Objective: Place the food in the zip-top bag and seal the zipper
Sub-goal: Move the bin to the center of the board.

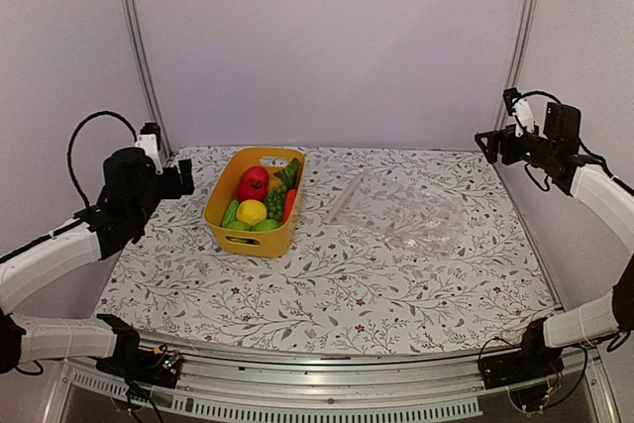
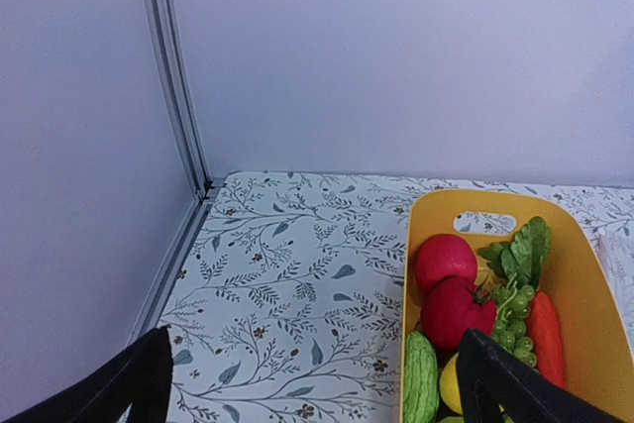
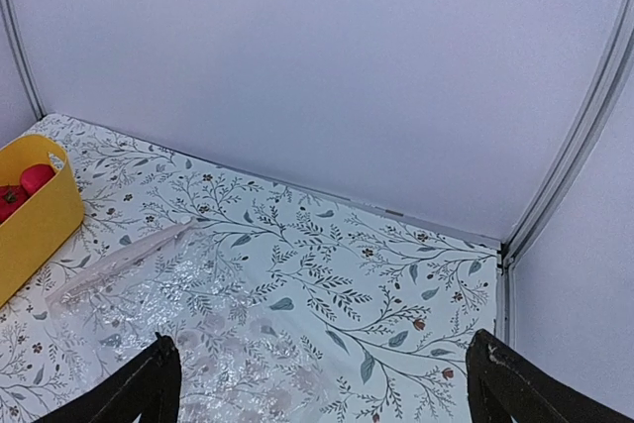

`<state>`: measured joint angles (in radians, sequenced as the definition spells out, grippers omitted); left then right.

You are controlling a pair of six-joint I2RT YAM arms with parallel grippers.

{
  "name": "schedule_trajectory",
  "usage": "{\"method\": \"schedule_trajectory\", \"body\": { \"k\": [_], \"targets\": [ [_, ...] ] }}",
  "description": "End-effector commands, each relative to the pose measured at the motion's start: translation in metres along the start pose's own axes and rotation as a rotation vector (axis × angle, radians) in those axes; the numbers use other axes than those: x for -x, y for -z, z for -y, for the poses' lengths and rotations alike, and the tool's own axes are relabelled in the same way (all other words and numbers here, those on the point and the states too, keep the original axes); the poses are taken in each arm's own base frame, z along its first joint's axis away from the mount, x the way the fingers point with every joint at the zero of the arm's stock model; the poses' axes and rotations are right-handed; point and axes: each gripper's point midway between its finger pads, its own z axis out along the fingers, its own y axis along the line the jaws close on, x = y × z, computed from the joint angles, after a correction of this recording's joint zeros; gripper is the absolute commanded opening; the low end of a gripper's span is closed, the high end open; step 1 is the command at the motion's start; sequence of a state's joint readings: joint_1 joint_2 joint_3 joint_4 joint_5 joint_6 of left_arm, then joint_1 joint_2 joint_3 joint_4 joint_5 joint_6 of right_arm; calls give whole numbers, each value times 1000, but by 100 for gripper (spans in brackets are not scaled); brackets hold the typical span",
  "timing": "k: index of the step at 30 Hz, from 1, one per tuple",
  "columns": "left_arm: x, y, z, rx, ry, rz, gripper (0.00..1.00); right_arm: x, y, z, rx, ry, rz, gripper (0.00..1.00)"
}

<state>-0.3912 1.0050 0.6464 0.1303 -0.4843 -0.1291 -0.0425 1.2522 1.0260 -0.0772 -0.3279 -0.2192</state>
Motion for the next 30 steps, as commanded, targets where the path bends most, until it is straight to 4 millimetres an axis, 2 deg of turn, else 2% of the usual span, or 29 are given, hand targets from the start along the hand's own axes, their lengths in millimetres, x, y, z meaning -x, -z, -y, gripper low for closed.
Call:
{"method": "schedule_trajectory", "body": {
  "k": [1,3,6,8,12,15,17,20,24,28,30],
  "targets": [
    [-3,-3,18,-79,-46,-19,99,-31,-8,-30,173,-74,-54,99],
    [-11,-6,31,-143,-66,-58,94,-49,-7,-49,282,-47,-83,99],
    [-27,-17,45,-187,-84,-148,80,-69,-4,-64,355,0,-108,95],
    [-40,-25,55,-213,-96,-232,69,-77,-2,-71,393,10,-119,92],
    [-58,-38,68,-234,-77,-364,61,-86,-6,-87,457,33,-154,87],
    [-60,-45,74,-235,-74,-417,57,-94,-14,-106,480,92,-192,86],
    [-62,-50,77,-234,-81,-449,57,-101,-20,-116,482,129,-223,85],
    [-67,-61,73,-176,-102,-498,56,-111,-25,-132,512,181,-260,85],
    [-68,-80,72,-137,-99,-528,47,-118,-25,-156,570,221,-278,84],
    [-72,-101,71,-120,-74,-577,44,-123,-25,-168,597,254,-294,83],
    [-76,-111,77,-147,-72,-607,42,-124,-25,-169,599,262,-299,82]
  ]
}}
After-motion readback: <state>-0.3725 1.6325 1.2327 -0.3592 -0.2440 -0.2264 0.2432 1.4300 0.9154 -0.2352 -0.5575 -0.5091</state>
